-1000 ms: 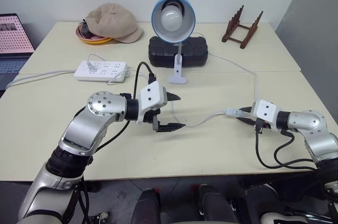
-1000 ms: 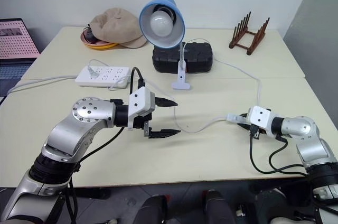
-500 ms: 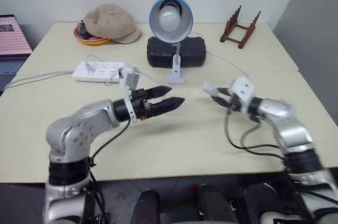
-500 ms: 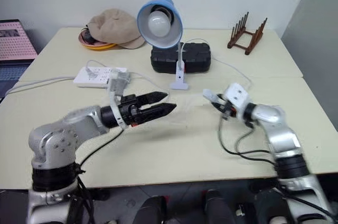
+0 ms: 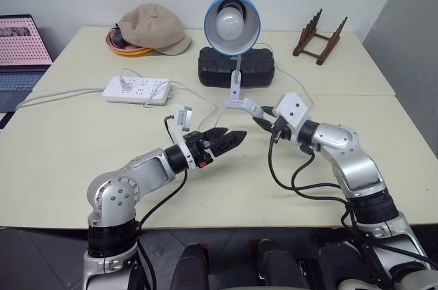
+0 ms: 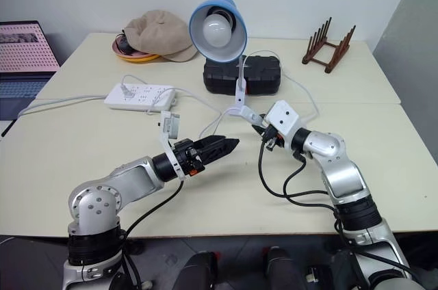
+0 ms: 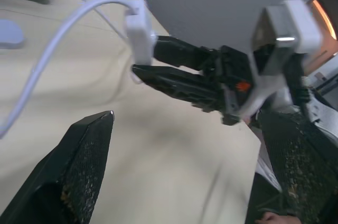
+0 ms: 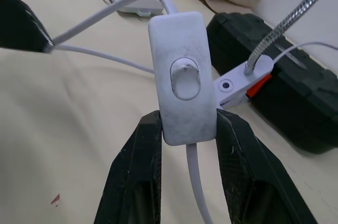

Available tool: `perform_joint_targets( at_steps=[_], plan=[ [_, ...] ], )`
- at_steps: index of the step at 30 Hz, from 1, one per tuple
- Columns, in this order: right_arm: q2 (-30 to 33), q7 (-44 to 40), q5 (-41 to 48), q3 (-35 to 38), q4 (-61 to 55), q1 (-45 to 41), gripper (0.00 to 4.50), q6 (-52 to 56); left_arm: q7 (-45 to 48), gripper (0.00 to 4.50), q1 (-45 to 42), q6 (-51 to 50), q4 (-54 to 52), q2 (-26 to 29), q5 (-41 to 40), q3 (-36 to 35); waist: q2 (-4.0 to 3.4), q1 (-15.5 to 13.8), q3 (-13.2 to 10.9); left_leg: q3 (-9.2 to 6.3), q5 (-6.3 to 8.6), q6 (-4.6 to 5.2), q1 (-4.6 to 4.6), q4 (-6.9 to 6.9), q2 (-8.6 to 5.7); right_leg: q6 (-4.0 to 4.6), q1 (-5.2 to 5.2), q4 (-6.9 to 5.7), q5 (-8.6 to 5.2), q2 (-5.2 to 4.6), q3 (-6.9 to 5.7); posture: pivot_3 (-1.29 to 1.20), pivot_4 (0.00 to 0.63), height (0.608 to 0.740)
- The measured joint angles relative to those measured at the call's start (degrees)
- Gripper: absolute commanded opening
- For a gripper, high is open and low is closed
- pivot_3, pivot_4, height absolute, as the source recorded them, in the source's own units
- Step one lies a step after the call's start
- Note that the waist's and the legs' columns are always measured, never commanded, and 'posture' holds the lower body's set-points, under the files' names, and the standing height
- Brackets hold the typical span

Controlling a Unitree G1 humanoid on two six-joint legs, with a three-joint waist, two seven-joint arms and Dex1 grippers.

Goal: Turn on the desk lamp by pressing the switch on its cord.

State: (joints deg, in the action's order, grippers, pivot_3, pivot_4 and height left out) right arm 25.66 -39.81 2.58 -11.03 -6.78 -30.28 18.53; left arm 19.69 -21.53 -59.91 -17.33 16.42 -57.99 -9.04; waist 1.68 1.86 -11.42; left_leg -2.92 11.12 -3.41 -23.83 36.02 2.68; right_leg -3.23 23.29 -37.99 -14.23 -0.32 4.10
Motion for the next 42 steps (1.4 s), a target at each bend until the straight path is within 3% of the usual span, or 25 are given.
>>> perform_joint_targets(
  at_steps=[6, 22, 25, 29, 42],
  plan=[
    [0.68, -1.05, -1.81, -2.22, -2.12, 1.12, 1.08, -2.63, 1.51, 4.5, -2.75, 3.09, 5.75, -0.7, 3.51, 1.66, 0.0, 0.01, 0.0, 0.01, 0.0, 0.0, -0.03, 0.0, 0.0, 0.0, 0.0, 0.05, 0.0, -0.01, 0.0, 0.0, 0.15, 0.74],
    [0.12, 1.05, -6.55, -4.27, -3.55, 2.9, 1.08, -5.74, 5.23, 4.5, -6.37, 4.42, 9.07, -1.43, 6.15, 4.12, 0.01, 0.02, 0.0, 0.0, 0.0, 0.0, -0.03, -0.02, 0.0, 0.0, 0.01, 0.05, 0.0, 0.0, 0.0, 0.0, 0.15, 0.74],
    [0.13, 1.05, -6.9, -4.26, -4.36, 3.1, 1.08, -5.74, 5.76, 4.12, -6.37, 4.54, 9.37, -1.46, 6.43, 4.11, 0.0, 0.02, 0.0, 0.0, 0.0, 0.0, -0.03, -0.02, 0.0, 0.0, 0.01, 0.05, 0.0, -0.01, 0.0, 0.0, 0.15, 0.74],
    [0.14, 1.04, -7.28, -4.27, -4.42, 3.52, 1.08, -5.74, 5.91, 3.16, -6.36, 5.18, 9.91, -1.68, 6.67, 4.11, 0.01, 0.02, 0.0, 0.0, 0.0, 0.0, -0.03, -0.02, 0.0, 0.0, 0.01, 0.06, 0.0, -0.01, 0.0, 0.0, 0.15, 0.74],
    [0.31, 0.84, -8.66, -5.12, -5.59, 4.15, 1.08, -6.82, 6.72, 0.64, -6.35, 5.55, 10.6, -2.68, 7.52, 4.12, 0.01, 0.02, 0.0, 0.0, 0.0, 0.0, -0.03, -0.05, 0.0, 0.03, 0.01, 0.1, -0.02, -0.01, -0.01, 0.0, 0.15, 0.74]
  ],
)
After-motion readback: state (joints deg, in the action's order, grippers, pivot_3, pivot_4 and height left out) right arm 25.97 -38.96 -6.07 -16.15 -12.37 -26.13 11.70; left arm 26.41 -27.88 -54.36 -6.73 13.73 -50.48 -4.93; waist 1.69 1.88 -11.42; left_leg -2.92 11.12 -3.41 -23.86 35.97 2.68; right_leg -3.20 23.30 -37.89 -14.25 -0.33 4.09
